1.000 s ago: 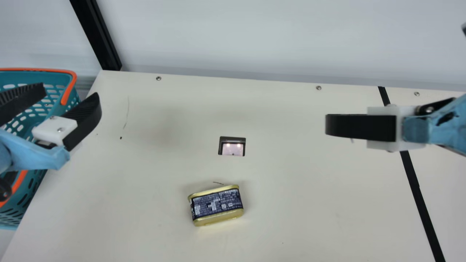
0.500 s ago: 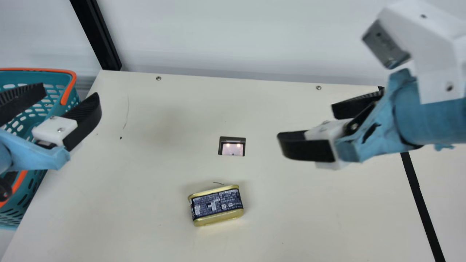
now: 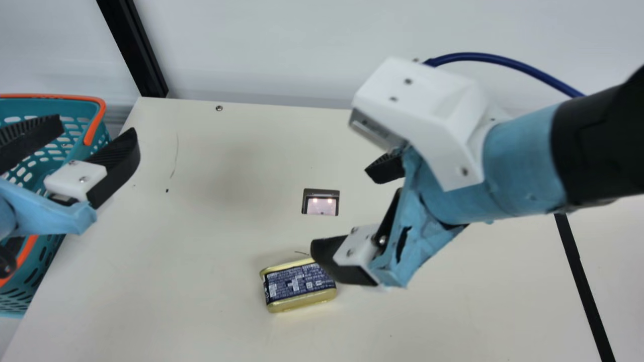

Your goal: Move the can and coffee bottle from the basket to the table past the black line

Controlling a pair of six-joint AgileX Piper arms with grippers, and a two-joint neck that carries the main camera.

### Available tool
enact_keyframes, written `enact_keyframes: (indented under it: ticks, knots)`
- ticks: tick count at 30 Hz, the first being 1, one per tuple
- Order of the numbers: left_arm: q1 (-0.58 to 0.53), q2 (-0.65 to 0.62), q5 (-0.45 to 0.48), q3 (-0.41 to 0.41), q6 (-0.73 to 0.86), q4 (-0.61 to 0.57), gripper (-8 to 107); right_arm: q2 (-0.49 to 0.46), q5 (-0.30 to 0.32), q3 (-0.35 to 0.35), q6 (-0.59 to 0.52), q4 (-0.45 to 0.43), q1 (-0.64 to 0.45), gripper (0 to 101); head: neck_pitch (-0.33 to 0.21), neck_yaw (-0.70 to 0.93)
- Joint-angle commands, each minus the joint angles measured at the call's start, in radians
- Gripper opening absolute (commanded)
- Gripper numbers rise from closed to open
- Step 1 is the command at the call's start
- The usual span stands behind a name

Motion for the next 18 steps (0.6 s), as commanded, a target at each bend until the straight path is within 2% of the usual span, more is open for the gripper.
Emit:
enact_keyframes:
  ticks: [1, 9, 18]
  knots:
    - [0.0, 0.0, 0.0, 0.0, 0.0, 0.0, 90, 0.01, -0.012, 0.001, -0.026, -0.029, 0.039, 101, -0.001, -0.003]
    - [0.0, 0.0, 0.0, 0.0, 0.0, 0.0, 90, 0.063, -0.044, -0.003, -0.122, -0.143, 0.15, 101, -0.001, -0.003]
    - [0.0, 0.0, 0.0, 0.0, 0.0, 0.0, 90, 0.139, 0.014, -0.045, -0.231, -0.182, 0.232, 101, -0.001, -0.003]
